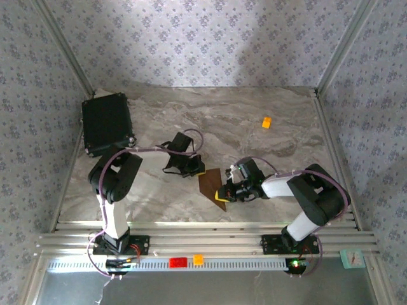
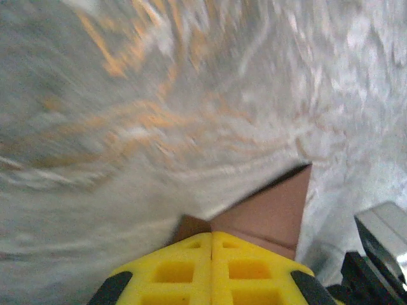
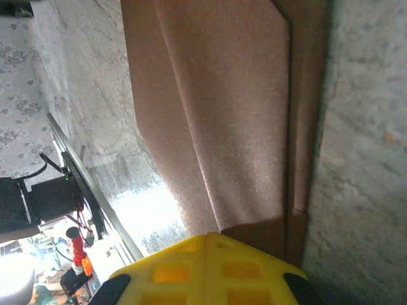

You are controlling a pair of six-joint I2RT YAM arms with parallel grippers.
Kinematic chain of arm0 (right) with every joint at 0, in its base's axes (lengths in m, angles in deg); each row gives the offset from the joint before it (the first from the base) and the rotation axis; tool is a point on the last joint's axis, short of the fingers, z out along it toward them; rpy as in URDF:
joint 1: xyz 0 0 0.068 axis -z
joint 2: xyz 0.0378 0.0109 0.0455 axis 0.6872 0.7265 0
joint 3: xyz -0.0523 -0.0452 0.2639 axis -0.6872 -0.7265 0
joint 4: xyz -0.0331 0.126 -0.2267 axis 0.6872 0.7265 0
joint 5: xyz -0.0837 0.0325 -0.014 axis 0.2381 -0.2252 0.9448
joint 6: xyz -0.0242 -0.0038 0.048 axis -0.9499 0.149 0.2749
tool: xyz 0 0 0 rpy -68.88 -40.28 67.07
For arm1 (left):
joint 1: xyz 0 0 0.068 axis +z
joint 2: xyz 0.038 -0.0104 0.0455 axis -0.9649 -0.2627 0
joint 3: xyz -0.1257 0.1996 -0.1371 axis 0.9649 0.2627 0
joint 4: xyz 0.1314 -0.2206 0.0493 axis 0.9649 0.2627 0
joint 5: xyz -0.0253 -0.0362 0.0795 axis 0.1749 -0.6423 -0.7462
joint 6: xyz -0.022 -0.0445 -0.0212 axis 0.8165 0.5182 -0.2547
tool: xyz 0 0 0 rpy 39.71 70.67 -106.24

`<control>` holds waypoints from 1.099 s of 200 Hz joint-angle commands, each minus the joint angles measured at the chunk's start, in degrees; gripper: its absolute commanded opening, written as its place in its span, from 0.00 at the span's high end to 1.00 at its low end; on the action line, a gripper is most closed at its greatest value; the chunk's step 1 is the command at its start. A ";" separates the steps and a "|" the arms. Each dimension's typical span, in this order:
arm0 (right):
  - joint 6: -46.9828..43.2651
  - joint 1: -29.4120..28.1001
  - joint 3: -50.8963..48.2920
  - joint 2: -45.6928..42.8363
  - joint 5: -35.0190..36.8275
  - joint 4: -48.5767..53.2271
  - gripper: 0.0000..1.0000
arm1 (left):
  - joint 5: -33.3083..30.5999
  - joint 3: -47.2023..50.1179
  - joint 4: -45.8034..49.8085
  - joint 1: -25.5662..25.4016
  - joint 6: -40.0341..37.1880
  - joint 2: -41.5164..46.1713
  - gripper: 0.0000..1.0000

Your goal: Fold a paper plane with a square sheet of paper (pick it up from the middle)

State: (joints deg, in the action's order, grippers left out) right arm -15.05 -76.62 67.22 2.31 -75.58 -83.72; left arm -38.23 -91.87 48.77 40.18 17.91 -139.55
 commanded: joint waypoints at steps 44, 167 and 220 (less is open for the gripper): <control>-1.53 0.97 -3.69 2.80 3.72 10.83 1.00 | -5.91 -3.33 5.15 3.53 -2.84 -1.35 0.93; -0.50 1.94 -3.40 3.94 4.09 9.97 1.00 | -3.72 0.40 -0.75 -6.95 -0.48 5.80 0.89; 0.97 1.83 -2.63 1.92 3.52 9.47 1.00 | -4.74 0.16 -1.86 -8.25 0.71 -1.33 0.92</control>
State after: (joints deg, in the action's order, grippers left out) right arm -15.81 -75.13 66.98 2.96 -78.07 -83.91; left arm -42.73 -92.09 47.33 31.59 17.76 -138.02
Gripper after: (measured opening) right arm 0.061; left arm 0.091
